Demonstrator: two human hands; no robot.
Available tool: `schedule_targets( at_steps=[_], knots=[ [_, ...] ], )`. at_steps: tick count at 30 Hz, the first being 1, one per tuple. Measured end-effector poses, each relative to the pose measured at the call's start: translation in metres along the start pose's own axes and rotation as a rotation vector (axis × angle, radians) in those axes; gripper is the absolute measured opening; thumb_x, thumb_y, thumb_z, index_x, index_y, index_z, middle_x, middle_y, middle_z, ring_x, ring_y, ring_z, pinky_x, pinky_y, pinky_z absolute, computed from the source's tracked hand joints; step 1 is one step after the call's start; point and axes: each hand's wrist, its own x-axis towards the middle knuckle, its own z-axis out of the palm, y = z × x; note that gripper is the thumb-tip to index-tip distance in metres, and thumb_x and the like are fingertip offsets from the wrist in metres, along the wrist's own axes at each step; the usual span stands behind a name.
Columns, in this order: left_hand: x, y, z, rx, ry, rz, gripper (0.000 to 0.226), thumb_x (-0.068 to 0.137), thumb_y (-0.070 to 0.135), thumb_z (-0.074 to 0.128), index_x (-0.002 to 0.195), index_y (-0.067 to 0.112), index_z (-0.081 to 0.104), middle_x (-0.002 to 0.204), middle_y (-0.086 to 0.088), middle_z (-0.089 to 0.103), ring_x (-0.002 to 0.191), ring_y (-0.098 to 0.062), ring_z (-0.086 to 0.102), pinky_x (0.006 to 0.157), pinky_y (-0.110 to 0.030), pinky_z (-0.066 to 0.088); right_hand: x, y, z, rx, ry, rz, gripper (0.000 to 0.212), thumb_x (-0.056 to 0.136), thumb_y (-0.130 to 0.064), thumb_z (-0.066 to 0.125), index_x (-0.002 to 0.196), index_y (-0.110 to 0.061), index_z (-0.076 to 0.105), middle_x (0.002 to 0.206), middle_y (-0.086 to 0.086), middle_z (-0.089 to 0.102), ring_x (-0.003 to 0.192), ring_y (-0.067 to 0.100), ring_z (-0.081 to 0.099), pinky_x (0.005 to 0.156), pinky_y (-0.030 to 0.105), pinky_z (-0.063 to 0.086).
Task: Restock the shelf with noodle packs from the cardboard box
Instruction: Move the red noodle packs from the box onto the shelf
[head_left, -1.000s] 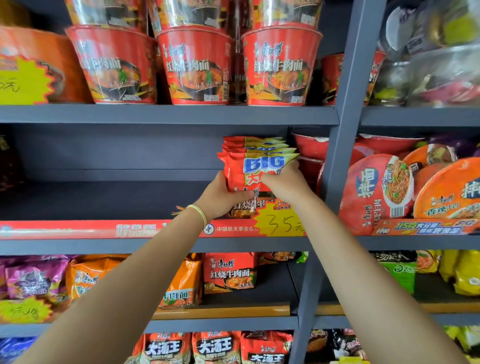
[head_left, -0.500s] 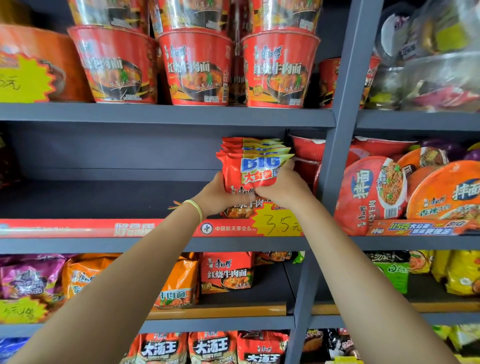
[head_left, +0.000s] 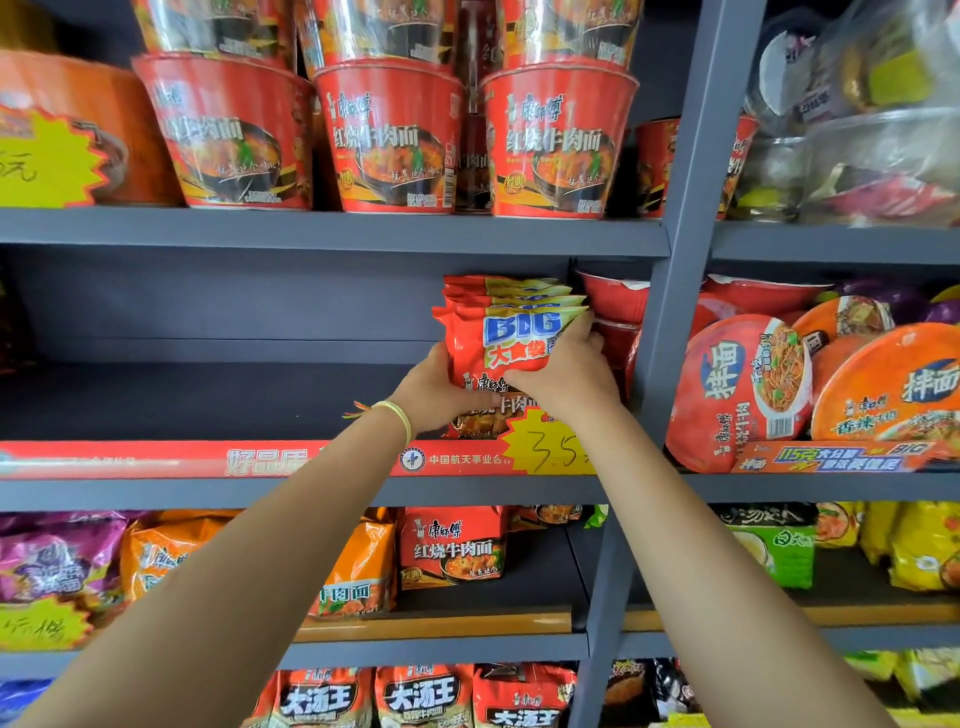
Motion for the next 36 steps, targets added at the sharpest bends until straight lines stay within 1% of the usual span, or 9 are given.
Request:
schedule_targets(
  at_steps=[4,8,11,14,21,24,30,33,36],
  knots=[
    [-0.013,0.003,-0.016,-0.07,0.201,-0.02,0.083,0.079,0.036,0.081,0.147,0.02,0.037,0.129,-0.003,0.057,0.118,-0.018,0.056,0.101,-0.039,0.048,-0.022,-0.014,0.008,0.009,0.407,-0.225,0.091,0.083,-0.032,0.073,0.151,0.002,0.023,0.149,0.023,0.033,0.14,0.037,0.032,0.115,0.043,0.033],
    [-0.045,0.003,-0.038,-0.05,0.362,-0.002,0.047,0.087,0.029,0.072,0.13,0.019,0.055,0.114,-0.002,0.063,0.102,-0.019,0.062,0.086,-0.033,0.051,-0.038,-0.042,0.034,0.082,0.562,-0.574,0.033,0.083,-0.015,0.06,0.115,-0.007,0.062,0.117,0.014,0.058,0.112,0.033,0.053,0.093,0.045,0.044],
    [-0.083,-0.016,-0.07,-0.098,0.52,0.017,0.013,0.092,0.014,0.062,0.102,0.018,0.069,0.088,-0.004,0.071,0.075,-0.022,0.068,0.076,-0.033,0.057,-0.055,-0.07,0.064,0.293,0.324,-0.725,0.014,0.087,-0.014,0.053,0.093,-0.01,0.065,0.079,0.003,0.063,0.072,0.026,0.06,0.063,0.042,0.049],
    [-0.139,-0.055,-0.114,-0.055,0.617,-0.041,0.019,0.093,0.008,0.056,0.085,0.017,0.071,0.067,-0.005,0.068,0.051,-0.015,0.062,0.054,-0.022,0.051,-0.082,-0.107,0.104,0.396,0.028,-0.74,0.013,0.091,-0.018,0.052,0.092,-0.017,0.065,0.059,-0.008,0.056,0.053,0.016,0.054,0.052,0.037,0.047],
    [-0.331,-0.209,-0.222,0.075,0.44,-0.611,0.016,0.097,0.012,0.056,0.095,0.004,0.069,0.076,-0.007,0.066,0.05,-0.011,0.059,0.046,-0.017,0.042,-0.196,-0.242,0.262,0.282,-0.775,-0.916,0.023,0.09,-0.029,0.052,0.074,-0.016,0.063,0.068,0.001,0.063,0.07,0.024,0.063,0.067,0.042,0.051],
    [-0.433,-0.262,-0.263,0.009,0.638,-0.808,0.017,0.095,0.019,0.058,0.091,0.009,0.07,0.079,-0.01,0.07,0.053,-0.012,0.061,0.051,-0.018,0.048,-0.279,-0.311,0.327,0.257,-1.028,-1.01,0.025,0.094,-0.022,0.054,0.076,-0.007,0.063,0.068,0.013,0.063,0.061,0.029,0.057,0.063,0.041,0.05],
    [-0.635,-0.338,-0.343,-0.034,1.1,-1.013,0.022,0.093,0.017,0.064,0.071,0.017,0.065,0.056,0.005,0.057,0.045,-0.006,0.053,0.045,-0.015,0.042,-0.481,-0.445,0.436,0.268,-1.332,-1.177,0.019,0.093,-0.025,0.055,0.08,-0.017,0.066,0.064,0.003,0.067,0.057,0.014,0.063,0.066,0.042,0.056],
    [-0.728,-0.37,-0.379,0.067,1.313,-1.112,0.011,0.088,0.025,0.064,0.089,0.019,0.072,0.067,0.004,0.066,0.067,-0.024,0.066,0.059,-0.026,0.051,-0.581,-0.503,0.474,0.26,-1.437,-1.234,0.011,0.091,-0.023,0.059,0.084,-0.026,0.066,0.075,-0.003,0.069,0.072,0.017,0.066,0.074,0.04,0.055],
    [-0.804,-0.391,-0.408,0.226,1.429,-1.2,0.014,0.088,0.023,0.061,0.095,0.019,0.073,0.092,-0.003,0.072,0.091,-0.026,0.066,0.082,-0.037,0.053,-0.665,-0.557,0.494,0.252,-1.504,-1.347,0.011,0.092,-0.019,0.06,0.098,-0.023,0.069,0.092,-0.002,0.071,0.087,0.019,0.065,0.082,0.034,0.051]
  ],
)
